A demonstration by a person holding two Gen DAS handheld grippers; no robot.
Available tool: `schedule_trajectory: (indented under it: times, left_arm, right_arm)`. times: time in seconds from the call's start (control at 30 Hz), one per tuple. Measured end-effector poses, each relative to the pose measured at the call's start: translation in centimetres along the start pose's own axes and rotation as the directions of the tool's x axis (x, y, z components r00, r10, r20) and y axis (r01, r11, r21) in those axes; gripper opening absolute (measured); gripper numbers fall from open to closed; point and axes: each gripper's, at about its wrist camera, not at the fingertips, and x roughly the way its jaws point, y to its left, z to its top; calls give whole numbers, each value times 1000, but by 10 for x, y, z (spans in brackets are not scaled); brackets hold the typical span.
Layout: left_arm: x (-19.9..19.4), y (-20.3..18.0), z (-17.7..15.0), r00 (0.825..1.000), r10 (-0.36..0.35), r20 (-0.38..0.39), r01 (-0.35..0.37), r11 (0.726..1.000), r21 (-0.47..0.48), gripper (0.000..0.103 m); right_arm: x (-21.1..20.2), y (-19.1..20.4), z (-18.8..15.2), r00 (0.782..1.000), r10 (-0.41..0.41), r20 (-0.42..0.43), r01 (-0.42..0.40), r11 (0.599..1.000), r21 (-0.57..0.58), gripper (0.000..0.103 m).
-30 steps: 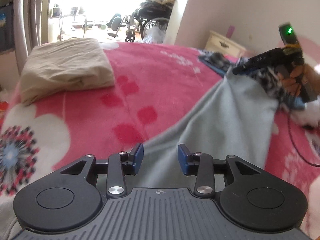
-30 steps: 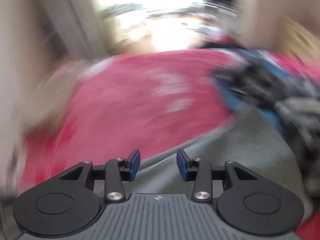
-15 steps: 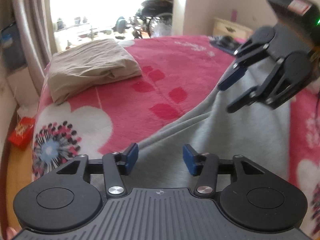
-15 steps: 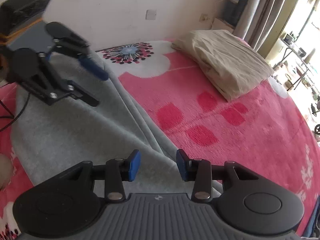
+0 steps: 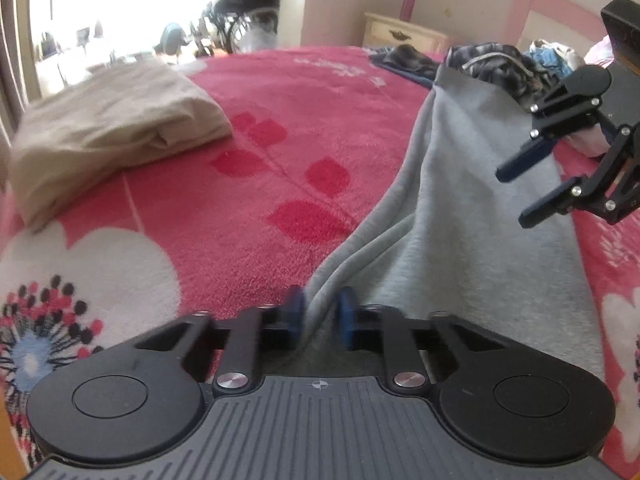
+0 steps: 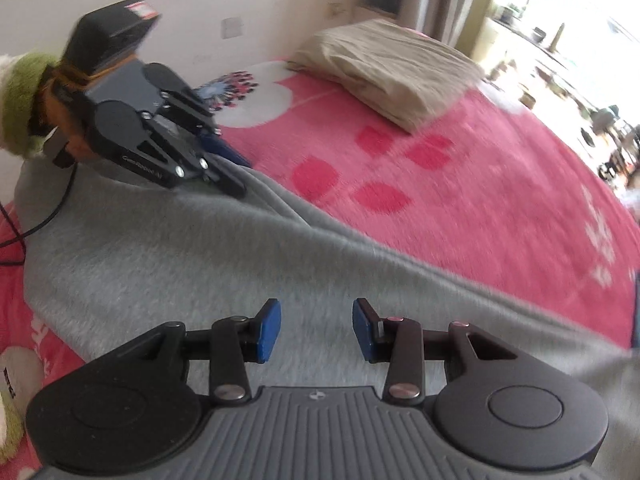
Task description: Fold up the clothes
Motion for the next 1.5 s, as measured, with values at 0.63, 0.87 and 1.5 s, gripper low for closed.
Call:
schedule_trajectory:
  times: [0.63,0.87,1.5]
  left_arm:
    - [-23,19,-4,981,186,51,-177,974,-142,29]
    - [-47,11,6,972,180,152,-136,956,-260,35]
    - [56,-84,40,999,46,-13,-47,982,-182,60]
  right_arm:
    - [28,-20,27,984,-165,63,166,986,-20,42]
    - [59,-41,8,981,-195,-9,195,979,67,42]
    - [-91,-175,-282,856,-515,49,-51,10,999,43]
